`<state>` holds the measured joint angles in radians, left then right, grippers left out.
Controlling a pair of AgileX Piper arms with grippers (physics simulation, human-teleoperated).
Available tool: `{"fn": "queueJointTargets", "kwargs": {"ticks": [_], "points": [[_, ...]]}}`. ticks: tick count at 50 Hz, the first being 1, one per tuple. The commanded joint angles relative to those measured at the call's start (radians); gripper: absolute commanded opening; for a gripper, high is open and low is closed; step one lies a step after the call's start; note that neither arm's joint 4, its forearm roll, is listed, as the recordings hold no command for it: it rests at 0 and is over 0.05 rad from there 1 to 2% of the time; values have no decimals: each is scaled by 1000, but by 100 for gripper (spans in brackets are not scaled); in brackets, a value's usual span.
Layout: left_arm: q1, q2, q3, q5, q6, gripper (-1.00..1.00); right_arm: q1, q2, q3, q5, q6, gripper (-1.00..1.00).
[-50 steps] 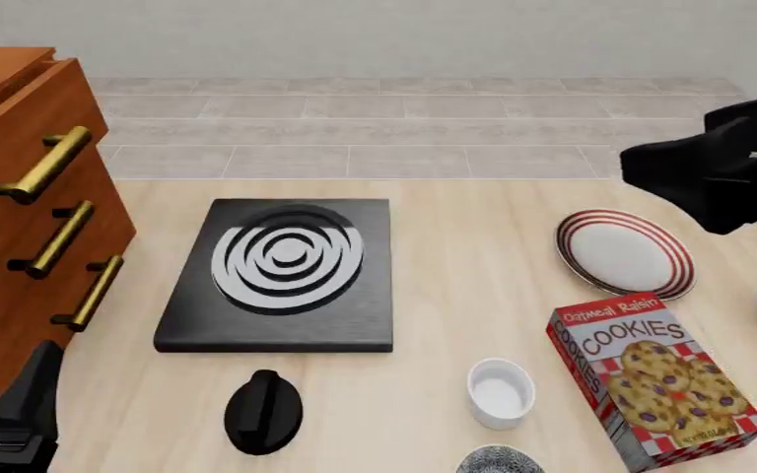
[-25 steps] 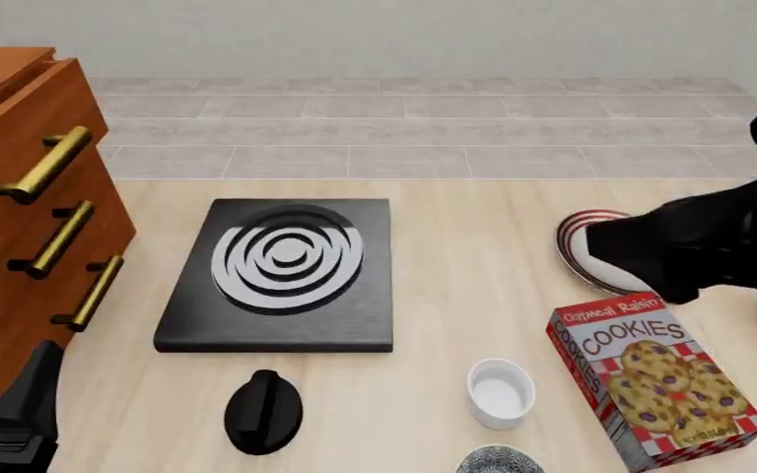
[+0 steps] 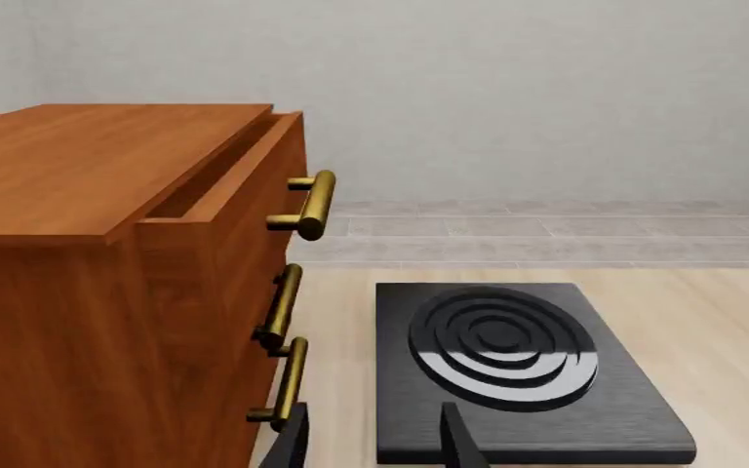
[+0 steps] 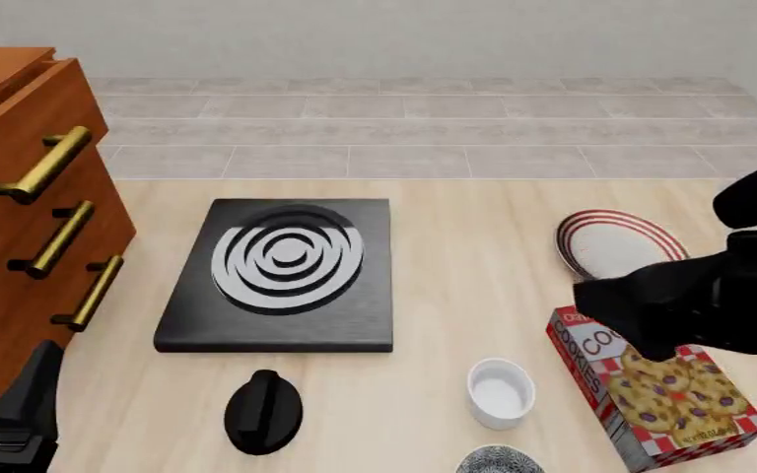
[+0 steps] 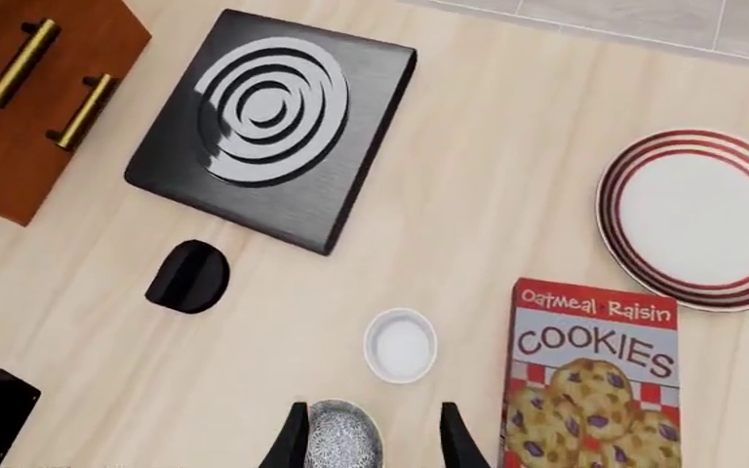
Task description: Pick the akita bowl next to the ramekin and place it on the plate.
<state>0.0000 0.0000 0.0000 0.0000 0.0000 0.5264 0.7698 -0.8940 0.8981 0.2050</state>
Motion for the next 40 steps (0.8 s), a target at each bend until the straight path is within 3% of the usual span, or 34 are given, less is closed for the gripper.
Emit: {"fn": "queueJointTargets", "kwargs": {"ticks": [1, 19, 40], "points": [[0, 0, 0, 0, 0, 100, -1, -25, 82, -32, 19, 100], [0, 0, 0, 0, 0, 100, 14, -111, 248, -96, 67, 100], [0, 0, 0, 0, 0, 100, 28, -140, 347, -137, 98, 100]]}}
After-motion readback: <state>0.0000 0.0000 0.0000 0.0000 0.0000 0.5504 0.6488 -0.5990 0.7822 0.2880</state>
